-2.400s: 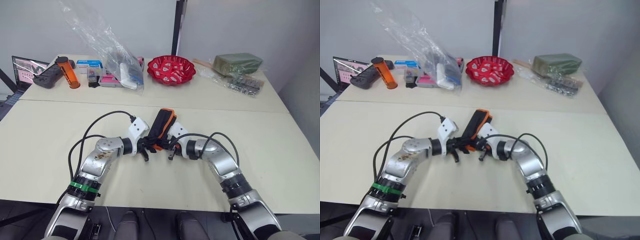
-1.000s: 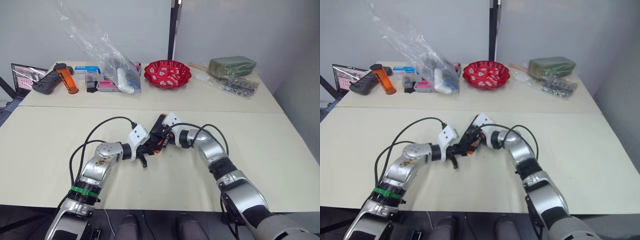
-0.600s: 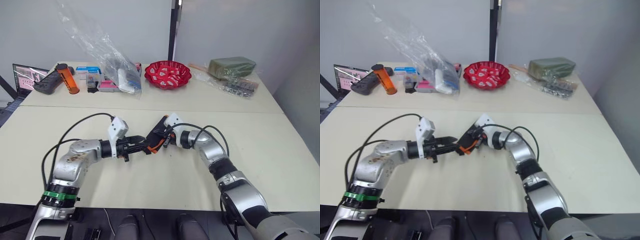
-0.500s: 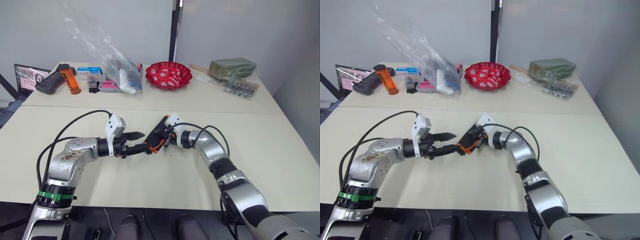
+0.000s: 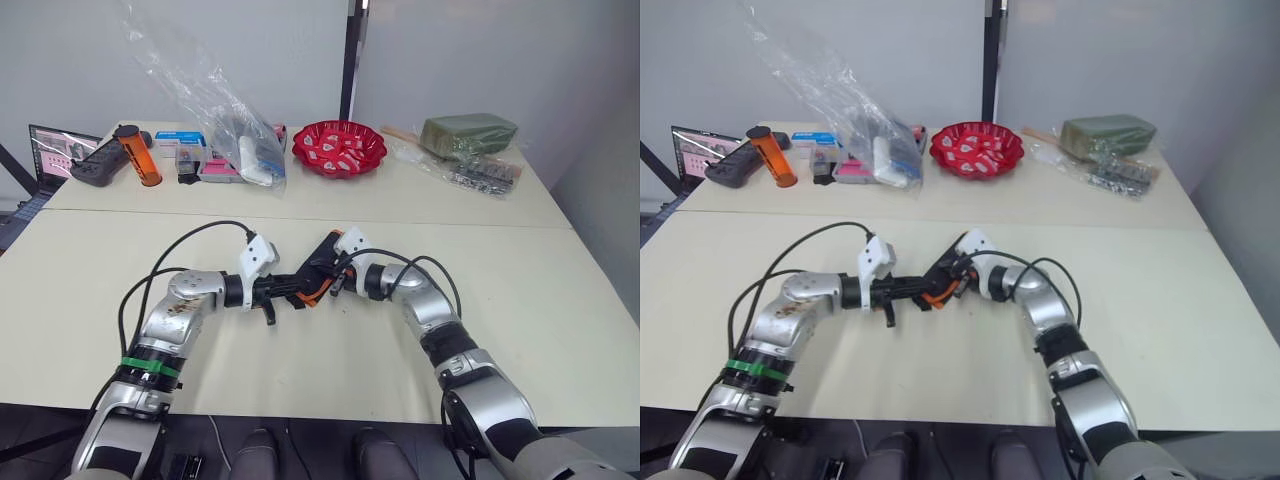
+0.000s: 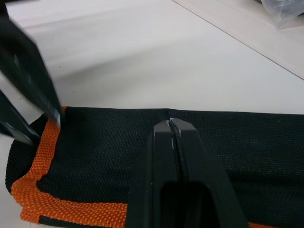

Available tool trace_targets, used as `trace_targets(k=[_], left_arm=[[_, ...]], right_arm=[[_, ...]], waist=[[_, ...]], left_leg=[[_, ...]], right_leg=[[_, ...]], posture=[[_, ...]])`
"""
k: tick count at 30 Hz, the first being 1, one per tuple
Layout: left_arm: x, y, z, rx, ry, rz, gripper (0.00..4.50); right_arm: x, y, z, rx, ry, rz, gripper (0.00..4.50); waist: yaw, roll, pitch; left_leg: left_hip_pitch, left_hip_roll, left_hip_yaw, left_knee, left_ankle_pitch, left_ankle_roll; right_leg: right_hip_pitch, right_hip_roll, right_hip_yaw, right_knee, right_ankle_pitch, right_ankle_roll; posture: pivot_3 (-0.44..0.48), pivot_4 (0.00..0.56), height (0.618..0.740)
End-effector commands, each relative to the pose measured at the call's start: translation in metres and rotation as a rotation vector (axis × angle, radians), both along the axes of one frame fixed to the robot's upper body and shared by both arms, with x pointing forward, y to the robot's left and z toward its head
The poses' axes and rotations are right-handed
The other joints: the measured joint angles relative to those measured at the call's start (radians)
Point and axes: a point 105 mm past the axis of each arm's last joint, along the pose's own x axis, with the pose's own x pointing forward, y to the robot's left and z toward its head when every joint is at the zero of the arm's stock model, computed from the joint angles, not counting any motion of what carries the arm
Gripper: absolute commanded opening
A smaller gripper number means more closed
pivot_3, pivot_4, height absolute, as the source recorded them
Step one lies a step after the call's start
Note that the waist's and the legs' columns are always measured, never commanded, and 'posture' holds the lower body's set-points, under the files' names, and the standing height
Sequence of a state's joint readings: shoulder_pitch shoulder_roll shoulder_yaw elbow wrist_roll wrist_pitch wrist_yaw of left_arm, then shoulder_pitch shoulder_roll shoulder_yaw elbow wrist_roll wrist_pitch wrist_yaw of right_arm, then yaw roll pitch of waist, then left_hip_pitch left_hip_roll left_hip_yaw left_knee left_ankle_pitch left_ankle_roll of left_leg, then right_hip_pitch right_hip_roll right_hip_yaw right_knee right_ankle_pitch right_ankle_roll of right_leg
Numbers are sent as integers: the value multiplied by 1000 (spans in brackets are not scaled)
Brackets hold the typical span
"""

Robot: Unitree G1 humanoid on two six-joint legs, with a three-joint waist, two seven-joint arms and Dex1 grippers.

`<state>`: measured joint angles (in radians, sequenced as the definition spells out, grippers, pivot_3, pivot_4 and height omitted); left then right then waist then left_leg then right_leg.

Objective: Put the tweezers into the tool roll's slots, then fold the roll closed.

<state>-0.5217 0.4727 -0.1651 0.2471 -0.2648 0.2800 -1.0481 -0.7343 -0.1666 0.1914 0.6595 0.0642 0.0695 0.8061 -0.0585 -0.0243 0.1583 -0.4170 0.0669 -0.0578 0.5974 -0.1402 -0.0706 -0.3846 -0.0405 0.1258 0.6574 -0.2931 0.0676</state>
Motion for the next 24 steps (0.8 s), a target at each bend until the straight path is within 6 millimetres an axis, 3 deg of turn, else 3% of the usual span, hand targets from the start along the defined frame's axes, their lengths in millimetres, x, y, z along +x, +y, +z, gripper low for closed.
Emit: trace_targets(k=[1, 6, 10, 13, 24], left_arm=[[8, -6, 2, 22, -60, -15, 28], [14, -5, -32, 141, -38, 3, 28], [12, 4, -60, 231, -2, 14, 28], [7, 5, -67, 236, 21, 5, 28], [4, 7, -65, 183, 30, 27, 28]], right_arm=[[-7, -16, -36, -53, 134, -50, 0], [-3, -24, -44, -68, 159, -111, 0], [24, -43, -38, -49, 153, -289, 0], [35, -44, -30, -34, 136, -338, 0], [54, -61, -24, -14, 124, -518, 0]], waist=[[1, 0, 0], [2, 0, 0], [0, 0, 0], [-2, 0, 0], [-12, 1, -3]], left_leg=[[0, 0, 0, 0, 0, 0], [-2, 0, 0, 0, 0, 0], [6, 0, 0, 0, 0, 0], [14, 0, 0, 0, -2, -3], [15, 0, -1, -5, 2, 3]], right_leg=[[0, 0, 0, 0, 0, 0], [-2, 0, 0, 0, 0, 0], [4, 0, 0, 0, 0, 0], [8, 0, 0, -4, -5, -10], [17, 0, 0, -8, -4, -8]], posture=[[0, 150, 729], [0, 150, 729], [0, 150, 729], [0, 150, 729], [0, 150, 729]])
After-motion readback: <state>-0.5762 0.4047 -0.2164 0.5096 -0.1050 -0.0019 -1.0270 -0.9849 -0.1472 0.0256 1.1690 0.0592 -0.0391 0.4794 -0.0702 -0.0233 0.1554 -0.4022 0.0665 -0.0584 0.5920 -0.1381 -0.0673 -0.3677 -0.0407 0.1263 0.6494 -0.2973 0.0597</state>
